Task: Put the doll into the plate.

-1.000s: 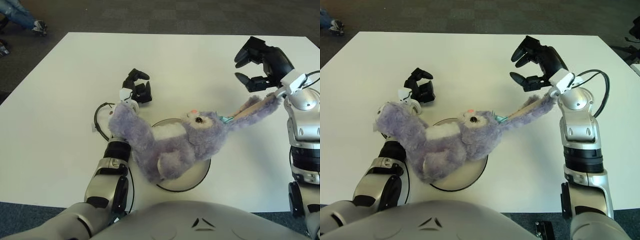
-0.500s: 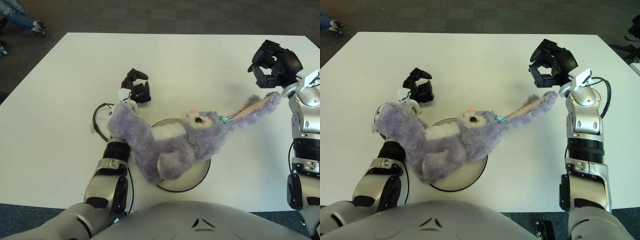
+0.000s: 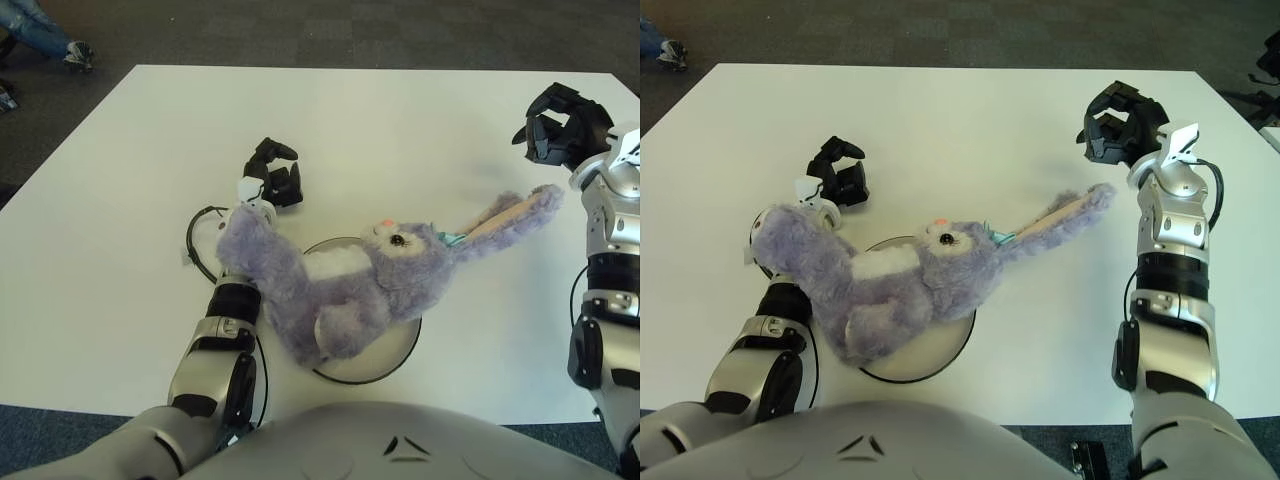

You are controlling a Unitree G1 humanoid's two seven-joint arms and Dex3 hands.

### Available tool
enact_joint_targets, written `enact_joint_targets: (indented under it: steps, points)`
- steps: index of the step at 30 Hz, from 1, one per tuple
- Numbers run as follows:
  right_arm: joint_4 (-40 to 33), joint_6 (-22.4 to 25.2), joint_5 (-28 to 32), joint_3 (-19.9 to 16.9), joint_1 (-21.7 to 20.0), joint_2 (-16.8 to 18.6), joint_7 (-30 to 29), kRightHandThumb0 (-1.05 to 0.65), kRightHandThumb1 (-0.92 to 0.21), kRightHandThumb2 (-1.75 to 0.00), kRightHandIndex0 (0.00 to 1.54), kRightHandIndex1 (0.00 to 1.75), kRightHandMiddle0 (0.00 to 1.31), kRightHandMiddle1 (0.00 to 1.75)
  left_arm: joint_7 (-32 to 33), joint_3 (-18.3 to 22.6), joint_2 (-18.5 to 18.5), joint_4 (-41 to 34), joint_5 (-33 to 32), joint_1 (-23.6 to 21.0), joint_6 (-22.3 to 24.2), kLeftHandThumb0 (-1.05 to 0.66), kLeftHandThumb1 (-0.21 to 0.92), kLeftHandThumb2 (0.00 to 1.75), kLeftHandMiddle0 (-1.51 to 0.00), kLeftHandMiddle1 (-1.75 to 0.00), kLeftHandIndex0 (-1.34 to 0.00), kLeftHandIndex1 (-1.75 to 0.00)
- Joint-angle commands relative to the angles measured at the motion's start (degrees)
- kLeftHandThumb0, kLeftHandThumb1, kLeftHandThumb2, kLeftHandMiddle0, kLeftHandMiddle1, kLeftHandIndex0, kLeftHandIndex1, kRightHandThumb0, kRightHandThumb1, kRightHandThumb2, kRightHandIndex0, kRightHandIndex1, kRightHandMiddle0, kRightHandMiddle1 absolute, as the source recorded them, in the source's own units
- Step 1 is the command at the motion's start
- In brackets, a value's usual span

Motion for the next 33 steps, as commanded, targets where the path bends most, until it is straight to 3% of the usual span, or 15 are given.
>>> enact_joint_targets:
  steps: [1, 13, 21, 26, 33]
  points:
    - [3.44, -2.05, 1.28, -1.03, -2.04, -0.27, 0.08, -0.01, -0.28, -1.31, 0.61, 1.59, 0.51, 1.74, 0.37, 0.03, 0.33, 0.65, 0.2, 1.07, 0.16, -0.45, 0.4, 1.21, -1.13, -1.75, -0.54, -1.75]
    - [15.22, -5.46, 1.15, -1.58, -4.67, 0.11, -1.77, -0.01, -0.19, -1.36, 0.77, 1.41, 0.59, 1.75, 0.51, -0.04, 0.34, 0.26, 0.37, 1.35, 0.26, -0.45, 0.41, 1.21, -1.13, -1.75, -0.54, -1.75]
    - [22.45, -9.3, 0.13, -0.47, -6.18, 1.63, -3.73, -0.01, -0.09, -1.49, 0.85, 1.48, 0.61, 1.75, 0.33, -0.04, 0.36, 0.09, 0.29, 1.44, 0.26, -0.44, 0.41, 1.2, -1.13, -1.75, -0.53, -1.75]
    - [25.6, -10.54, 0.7, -0.61, -7.0, 3.14, -4.45, -0.01, 0.05, -1.64, 0.95, 1.49, 0.69, 1.75, 0.02, -0.03, 0.46, 0.08, 0.13, 1.51, 0.24, -0.44, 0.42, 1.19, -1.13, -1.75, -0.52, -1.75]
    - [28.27, -12.03, 0.76, -0.82, -7.28, 4.52, -5.51, 0.0, 0.11, -1.72, 0.98, 1.54, 0.72, 1.75, -0.11, 0.04, 0.53, 0.13, -0.03, 1.6, 0.03, -0.44, 0.42, 1.18, -1.13, -1.75, -0.52, -1.75]
